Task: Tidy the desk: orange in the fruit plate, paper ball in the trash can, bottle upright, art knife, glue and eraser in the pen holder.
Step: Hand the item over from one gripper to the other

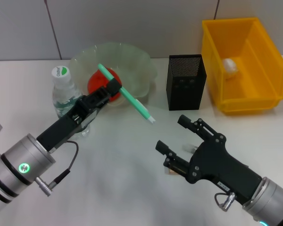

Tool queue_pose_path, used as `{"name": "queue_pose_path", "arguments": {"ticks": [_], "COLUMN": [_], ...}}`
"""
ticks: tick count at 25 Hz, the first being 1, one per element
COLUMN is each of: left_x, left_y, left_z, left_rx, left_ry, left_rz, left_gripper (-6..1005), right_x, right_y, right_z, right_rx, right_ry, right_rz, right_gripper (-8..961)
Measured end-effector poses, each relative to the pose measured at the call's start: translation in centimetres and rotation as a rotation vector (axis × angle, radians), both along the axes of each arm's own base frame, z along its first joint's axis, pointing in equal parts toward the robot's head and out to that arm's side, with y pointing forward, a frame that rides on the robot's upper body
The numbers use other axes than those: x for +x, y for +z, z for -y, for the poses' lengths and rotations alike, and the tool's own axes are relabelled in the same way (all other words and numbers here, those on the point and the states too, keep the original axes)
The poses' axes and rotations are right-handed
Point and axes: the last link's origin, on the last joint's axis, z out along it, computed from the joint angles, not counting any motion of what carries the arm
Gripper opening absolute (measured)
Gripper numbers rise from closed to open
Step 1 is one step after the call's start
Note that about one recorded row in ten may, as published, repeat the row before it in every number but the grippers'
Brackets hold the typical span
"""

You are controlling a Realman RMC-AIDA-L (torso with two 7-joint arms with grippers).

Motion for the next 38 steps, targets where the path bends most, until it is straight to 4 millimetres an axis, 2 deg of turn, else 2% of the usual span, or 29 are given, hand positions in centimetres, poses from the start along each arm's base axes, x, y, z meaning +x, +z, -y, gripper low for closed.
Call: {"name": "queue_pose_path", "arguments": {"ticks": [12,38], "left_x": [0.4,-0.2], "left_y": [-1.2,-2.6], "left_z": [0.3,1.0], "left_rx": [-0.057,-0.119], "left_ry": [0.028,0.124], "left_rz": [0.006,0.025], "left_gripper": [255,269], "right_x": [-0.7,-1.0], "right_y": [-0.9,-2.0], "right_z": [0.1,-0.7], "right_rx": [0.085,0.047], "right_ry": [-0.008,-0.035], "right_rz": [0.052,0.097], "right_gripper": [775,775]}}
